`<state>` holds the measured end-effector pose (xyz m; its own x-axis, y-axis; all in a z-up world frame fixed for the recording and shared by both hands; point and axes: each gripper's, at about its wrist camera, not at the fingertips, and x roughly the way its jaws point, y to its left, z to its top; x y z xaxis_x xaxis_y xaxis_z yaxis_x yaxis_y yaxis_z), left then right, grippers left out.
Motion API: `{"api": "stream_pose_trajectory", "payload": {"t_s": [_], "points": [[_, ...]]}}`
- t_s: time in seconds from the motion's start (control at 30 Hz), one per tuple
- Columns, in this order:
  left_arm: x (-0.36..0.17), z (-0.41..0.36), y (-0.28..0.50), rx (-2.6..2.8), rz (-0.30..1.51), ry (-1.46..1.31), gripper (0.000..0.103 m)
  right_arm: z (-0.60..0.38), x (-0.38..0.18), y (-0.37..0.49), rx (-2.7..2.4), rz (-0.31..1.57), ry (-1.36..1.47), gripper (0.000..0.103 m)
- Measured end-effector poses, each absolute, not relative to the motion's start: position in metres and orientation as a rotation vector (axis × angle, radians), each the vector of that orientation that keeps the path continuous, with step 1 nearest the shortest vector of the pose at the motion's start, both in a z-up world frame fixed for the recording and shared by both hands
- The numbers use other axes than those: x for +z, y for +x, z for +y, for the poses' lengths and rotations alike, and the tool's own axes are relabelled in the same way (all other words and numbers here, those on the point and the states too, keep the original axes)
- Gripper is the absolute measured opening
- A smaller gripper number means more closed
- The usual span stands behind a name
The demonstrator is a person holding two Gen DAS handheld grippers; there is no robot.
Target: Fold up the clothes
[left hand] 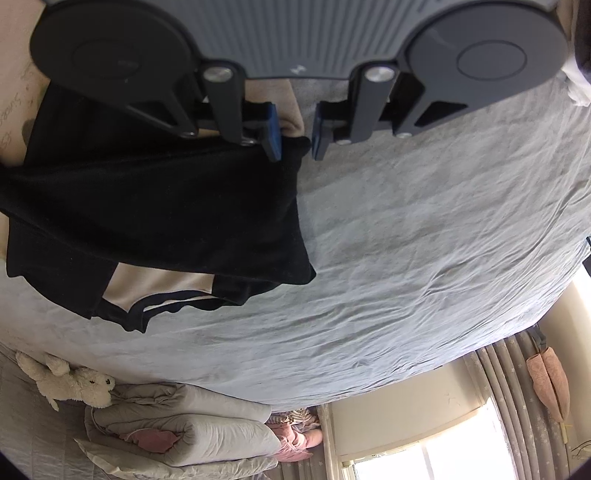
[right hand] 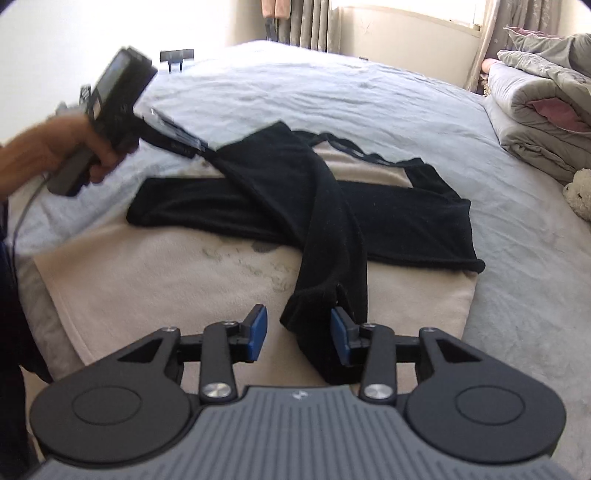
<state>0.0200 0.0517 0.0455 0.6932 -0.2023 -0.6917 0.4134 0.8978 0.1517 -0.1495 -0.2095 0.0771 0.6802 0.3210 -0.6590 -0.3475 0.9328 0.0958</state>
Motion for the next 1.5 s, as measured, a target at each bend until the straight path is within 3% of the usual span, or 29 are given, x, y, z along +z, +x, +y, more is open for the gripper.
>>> {"api": "stream_pose_trajectory", "payload": {"t_s": [0.07, 0.17, 0.4, 0.43, 0.5, 0.53, 0.7, 0.93, 1.03, 1.2, 1.3, 1.5], "points": [[0.053, 0.053, 0.016, -0.368, 0.705, 0.273, 0.019, -0.232, 0.084, -0.144, 0.336, 0.697, 0.12, 0.056], [0.061, 0.047, 0.007, -0.436, 0.669, 0.236, 0.019, -0.251, 0.071, -0.123, 0.187, 0.76, 0.224, 0.056], [0.037, 0.017, 0.002, -0.492, 0.734, 0.283, 0.019, -0.236, 0.041, -0.099, 0.142, 0.884, 0.15, 0.049], [0.035, 0.017, 0.003, -0.488, 0.74, 0.286, 0.019, -0.231, 0.038, -0.099, 0.142, 0.899, 0.11, 0.044], [0.035, 0.019, 0.003, -0.48, 0.753, 0.283, 0.019, -0.229, 0.032, -0.102, 0.139, 0.922, 0.054, 0.012], [0.035, 0.021, 0.003, -0.476, 0.76, 0.282, 0.019, -0.229, 0.032, -0.103, 0.142, 0.917, 0.052, 0.002], [0.033, 0.027, 0.004, -0.462, 0.776, 0.279, 0.019, -0.253, 0.054, -0.106, -0.011, 0.785, 0.02, 0.001], [0.032, 0.029, 0.005, -0.456, 0.783, 0.28, 0.019, -0.26, 0.043, -0.077, -0.123, 0.834, -0.042, 0.003], [0.033, 0.031, 0.005, -0.456, 0.784, 0.278, 0.019, -0.252, 0.051, -0.087, -0.121, 0.768, -0.083, 0.014], [0.035, 0.039, 0.012, -0.441, 0.803, 0.232, 0.019, -0.231, 0.06, -0.11, 0.057, 0.696, -0.126, 0.017], [0.035, 0.041, 0.014, -0.439, 0.81, 0.213, 0.019, -0.212, 0.053, -0.113, 0.168, 0.725, -0.209, 0.033], [0.033, 0.043, 0.015, -0.433, 0.815, 0.205, 0.019, -0.195, 0.031, -0.109, 0.206, 0.836, -0.336, 0.033]]}}
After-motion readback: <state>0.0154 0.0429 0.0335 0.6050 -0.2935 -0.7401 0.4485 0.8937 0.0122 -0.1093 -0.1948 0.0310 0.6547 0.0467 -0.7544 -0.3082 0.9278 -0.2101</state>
